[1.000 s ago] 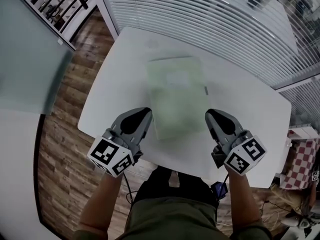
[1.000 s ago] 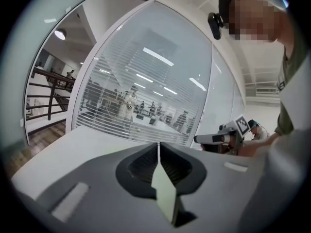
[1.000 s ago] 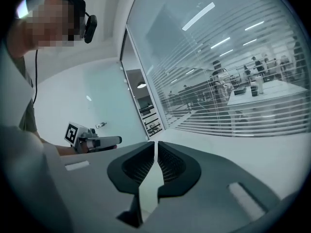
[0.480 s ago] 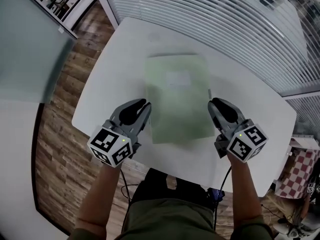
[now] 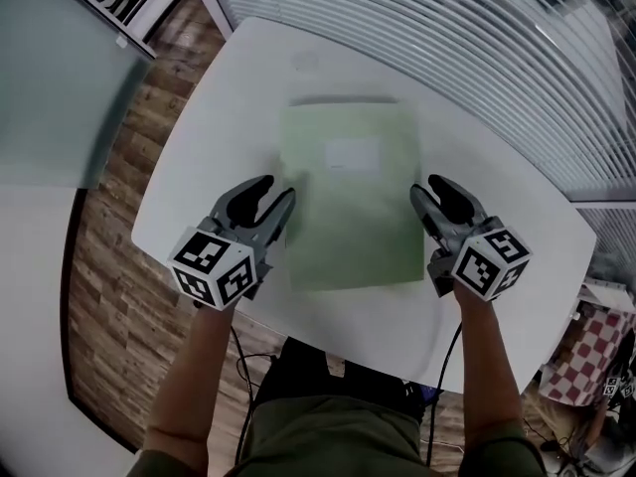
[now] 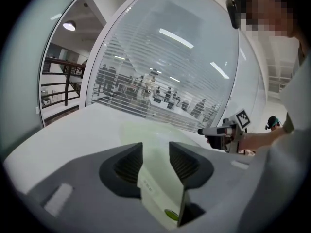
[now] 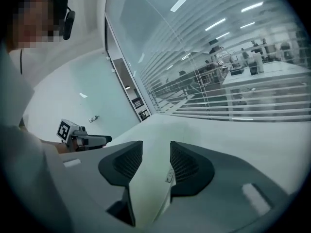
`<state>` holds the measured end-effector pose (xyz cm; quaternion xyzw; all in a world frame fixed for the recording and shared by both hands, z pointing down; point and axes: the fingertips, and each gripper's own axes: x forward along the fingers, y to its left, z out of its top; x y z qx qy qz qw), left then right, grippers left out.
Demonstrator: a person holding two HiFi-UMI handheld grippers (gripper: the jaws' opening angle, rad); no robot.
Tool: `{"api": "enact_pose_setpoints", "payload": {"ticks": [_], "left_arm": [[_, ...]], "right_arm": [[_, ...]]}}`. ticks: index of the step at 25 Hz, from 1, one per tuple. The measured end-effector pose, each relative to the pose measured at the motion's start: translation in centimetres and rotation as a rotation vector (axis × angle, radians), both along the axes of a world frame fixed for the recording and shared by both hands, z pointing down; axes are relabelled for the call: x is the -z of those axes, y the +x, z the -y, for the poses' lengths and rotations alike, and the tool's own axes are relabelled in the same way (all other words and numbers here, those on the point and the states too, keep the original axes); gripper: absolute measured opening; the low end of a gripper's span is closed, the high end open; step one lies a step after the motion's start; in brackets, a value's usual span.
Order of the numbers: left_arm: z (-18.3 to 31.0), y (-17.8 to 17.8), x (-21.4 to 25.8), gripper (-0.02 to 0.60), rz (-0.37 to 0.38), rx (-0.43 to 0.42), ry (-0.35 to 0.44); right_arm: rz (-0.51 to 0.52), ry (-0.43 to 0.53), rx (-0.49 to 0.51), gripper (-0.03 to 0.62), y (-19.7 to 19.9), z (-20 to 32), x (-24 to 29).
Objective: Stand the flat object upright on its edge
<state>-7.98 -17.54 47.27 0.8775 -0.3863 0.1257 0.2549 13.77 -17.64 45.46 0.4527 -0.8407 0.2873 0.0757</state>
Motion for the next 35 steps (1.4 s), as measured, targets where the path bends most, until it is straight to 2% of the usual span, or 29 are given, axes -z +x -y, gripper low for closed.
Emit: {"api": "enact_pose_setpoints", "payload": {"ticks": [8,16,24,35], "left_arm": [[1.1,0.8,-2.6,0.241,0.066,0.022,-0.090],[0.9,0.9,-4.8,0.334,0.044,0.022,-0.216],[1.4,1.6,-5.9,0.344,-0.018,0.010,-0.335],[1.2,2.0,-6.8,0.344,-0.103,0.034,-0.424]], "right_arm": [[0.025,-0.091,0.044,0.277,0.2,1.4,-2.7],[0.065,-0.177,0.086,0.342,-1.0,1.9,-4.8],[0.070,-0.260,0.092,0.350,-1.3,2.5,-6.5],[0.084,-0.300,0.082,0.348,-1.2,2.4,-7.5]]}}
